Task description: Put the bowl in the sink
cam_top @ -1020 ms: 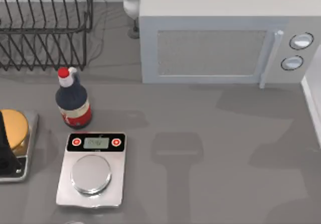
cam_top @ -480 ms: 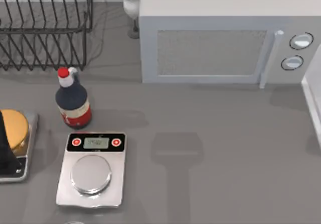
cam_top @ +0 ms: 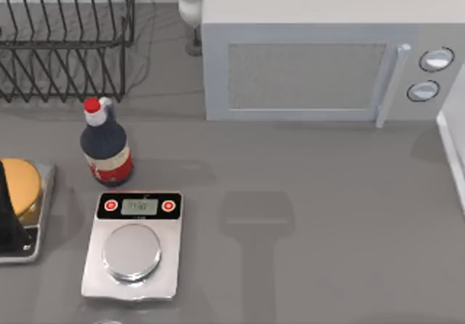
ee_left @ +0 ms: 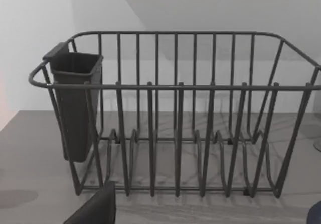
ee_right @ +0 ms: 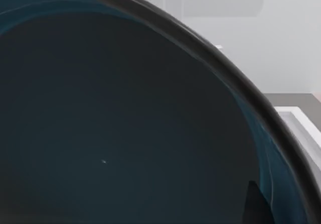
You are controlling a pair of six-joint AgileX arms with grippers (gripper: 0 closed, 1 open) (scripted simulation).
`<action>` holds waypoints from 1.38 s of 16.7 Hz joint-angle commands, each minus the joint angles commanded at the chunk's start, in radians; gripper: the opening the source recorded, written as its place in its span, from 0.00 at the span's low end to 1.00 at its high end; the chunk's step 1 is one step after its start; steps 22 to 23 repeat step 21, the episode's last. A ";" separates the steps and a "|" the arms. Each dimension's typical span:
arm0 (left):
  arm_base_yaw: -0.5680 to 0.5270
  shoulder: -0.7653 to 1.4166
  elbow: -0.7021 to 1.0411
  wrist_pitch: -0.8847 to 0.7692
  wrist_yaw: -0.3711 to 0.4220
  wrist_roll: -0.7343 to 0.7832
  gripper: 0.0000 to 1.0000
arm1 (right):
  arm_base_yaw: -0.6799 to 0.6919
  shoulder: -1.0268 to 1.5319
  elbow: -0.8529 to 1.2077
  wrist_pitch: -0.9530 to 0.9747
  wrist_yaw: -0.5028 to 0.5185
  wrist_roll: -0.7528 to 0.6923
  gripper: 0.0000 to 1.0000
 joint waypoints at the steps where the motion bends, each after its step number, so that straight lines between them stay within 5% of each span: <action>1: 0.000 0.000 0.000 0.000 0.000 0.000 1.00 | 0.000 0.000 0.000 0.000 0.000 0.000 0.00; 2: 0.000 0.000 0.000 0.000 0.000 0.000 1.00 | 0.000 0.000 0.000 0.000 0.000 0.000 0.00; 15: 0.000 0.000 0.000 0.000 0.000 0.000 1.00 | 0.000 0.000 0.000 0.000 0.000 0.000 0.98; 23: 0.000 0.000 0.000 0.000 0.000 0.000 1.00 | 0.000 0.000 0.000 0.000 0.000 0.000 1.00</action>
